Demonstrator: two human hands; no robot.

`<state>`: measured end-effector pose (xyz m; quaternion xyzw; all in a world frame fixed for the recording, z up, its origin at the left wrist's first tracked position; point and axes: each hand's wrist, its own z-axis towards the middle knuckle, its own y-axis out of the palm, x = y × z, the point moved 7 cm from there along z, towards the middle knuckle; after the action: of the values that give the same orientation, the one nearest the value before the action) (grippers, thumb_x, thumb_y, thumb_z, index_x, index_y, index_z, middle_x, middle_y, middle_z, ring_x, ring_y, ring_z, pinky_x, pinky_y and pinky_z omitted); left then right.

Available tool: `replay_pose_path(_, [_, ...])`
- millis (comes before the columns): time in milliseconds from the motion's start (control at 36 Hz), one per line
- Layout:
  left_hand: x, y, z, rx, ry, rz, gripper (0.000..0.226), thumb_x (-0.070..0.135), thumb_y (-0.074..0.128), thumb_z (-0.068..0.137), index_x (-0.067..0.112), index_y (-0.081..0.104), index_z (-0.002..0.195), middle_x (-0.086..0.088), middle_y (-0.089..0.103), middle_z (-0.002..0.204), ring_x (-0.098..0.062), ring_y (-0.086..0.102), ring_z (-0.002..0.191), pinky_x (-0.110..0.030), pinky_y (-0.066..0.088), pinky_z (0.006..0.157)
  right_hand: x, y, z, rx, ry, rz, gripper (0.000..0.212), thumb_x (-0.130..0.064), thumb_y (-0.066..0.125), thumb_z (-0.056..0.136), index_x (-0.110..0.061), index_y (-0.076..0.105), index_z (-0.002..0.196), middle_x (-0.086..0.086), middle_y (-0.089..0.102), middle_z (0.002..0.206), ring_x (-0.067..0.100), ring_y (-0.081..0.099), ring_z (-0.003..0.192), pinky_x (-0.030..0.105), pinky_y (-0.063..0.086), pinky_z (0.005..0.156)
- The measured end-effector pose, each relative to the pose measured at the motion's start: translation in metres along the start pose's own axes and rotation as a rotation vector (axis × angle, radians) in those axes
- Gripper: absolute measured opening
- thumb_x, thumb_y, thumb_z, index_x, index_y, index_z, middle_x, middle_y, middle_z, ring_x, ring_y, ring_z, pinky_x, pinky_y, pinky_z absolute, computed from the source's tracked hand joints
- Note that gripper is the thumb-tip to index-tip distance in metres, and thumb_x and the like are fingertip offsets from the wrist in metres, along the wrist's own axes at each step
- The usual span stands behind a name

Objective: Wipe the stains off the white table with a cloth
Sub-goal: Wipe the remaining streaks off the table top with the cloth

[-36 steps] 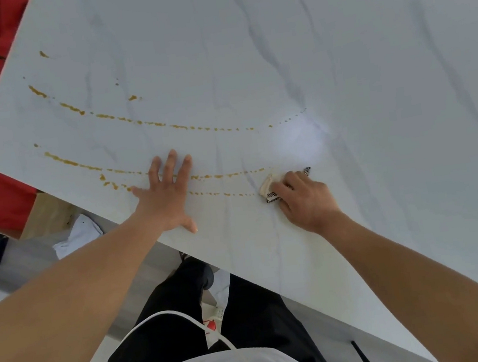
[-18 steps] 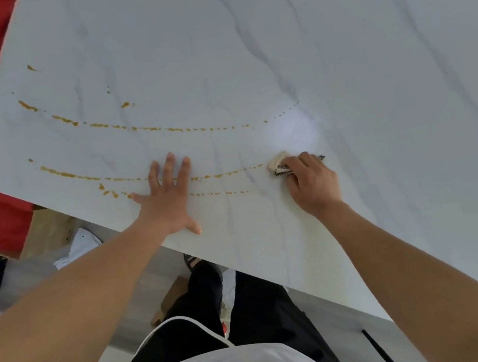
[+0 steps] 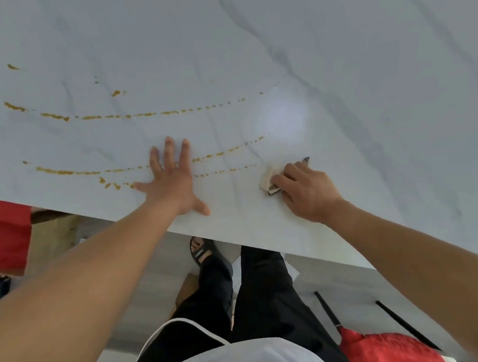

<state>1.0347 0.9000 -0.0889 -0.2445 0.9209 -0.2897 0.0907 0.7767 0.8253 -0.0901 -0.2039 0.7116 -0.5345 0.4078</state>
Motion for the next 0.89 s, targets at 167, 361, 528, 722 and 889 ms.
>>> replay_pose_path(167, [0.0, 0.0, -0.002, 0.018, 0.002, -0.002, 0.168, 0.057, 0.097, 0.052, 0.038, -0.037, 0.151, 0.007, -0.045, 0.158, -0.034, -0.032, 0.151, -0.086, 0.018, 0.104, -0.002, 0.005, 0.002, -0.118, -0.169, -0.062, 0.023, -0.015, 0.058, 0.083, -0.016, 0.063, 0.105, 0.007, 0.055, 0.092, 0.031, 0.056, 0.08, 0.031, 0.037, 0.048])
replay_pose_path(361, [0.0, -0.001, -0.005, 0.033, 0.01, 0.01, 0.167, 0.061, 0.096, 0.05, 0.039, -0.037, 0.15, 0.009, -0.046, 0.157, -0.032, -0.03, 0.152, -0.087, 0.018, 0.103, 0.014, 0.0, 0.001, 0.053, 0.204, -0.071, 0.022, -0.018, 0.048, 0.088, -0.016, 0.06, 0.106, 0.008, 0.053, 0.094, 0.033, 0.055, 0.083, 0.031, 0.033, 0.049])
replay_pose_path(528, [-0.001, 0.001, -0.005, 0.038, 0.025, -0.006, 0.169, 0.059, 0.097, 0.047, 0.039, -0.034, 0.152, 0.009, -0.042, 0.16, -0.031, -0.03, 0.152, -0.087, 0.017, 0.103, -0.007, 0.011, -0.02, 0.016, 0.147, -0.046, 0.025, -0.018, 0.043, 0.088, -0.016, 0.062, 0.105, 0.005, 0.053, 0.093, 0.029, 0.053, 0.079, 0.029, 0.03, 0.049])
replay_pose_path(722, [-0.001, 0.002, -0.005, 0.047, 0.039, -0.002, 0.168, 0.061, 0.097, 0.047, 0.038, -0.032, 0.153, 0.009, -0.041, 0.16, -0.031, -0.028, 0.152, -0.088, 0.019, 0.101, -0.026, 0.019, -0.041, 0.009, 0.14, -0.038, 0.028, -0.017, 0.039, 0.088, -0.016, 0.062, 0.104, 0.004, 0.053, 0.093, 0.027, 0.052, 0.079, 0.028, 0.026, 0.051])
replay_pose_path(889, [-0.003, 0.003, -0.005, 0.055, 0.063, 0.009, 0.168, 0.062, 0.096, 0.048, 0.037, -0.034, 0.152, 0.008, -0.04, 0.161, -0.032, -0.028, 0.152, -0.088, 0.02, 0.1, -0.039, 0.024, -0.055, 0.02, 0.154, -0.025, 0.024, -0.014, 0.045, 0.086, -0.017, 0.061, 0.103, 0.004, 0.053, 0.093, 0.027, 0.051, 0.078, 0.028, 0.027, 0.05])
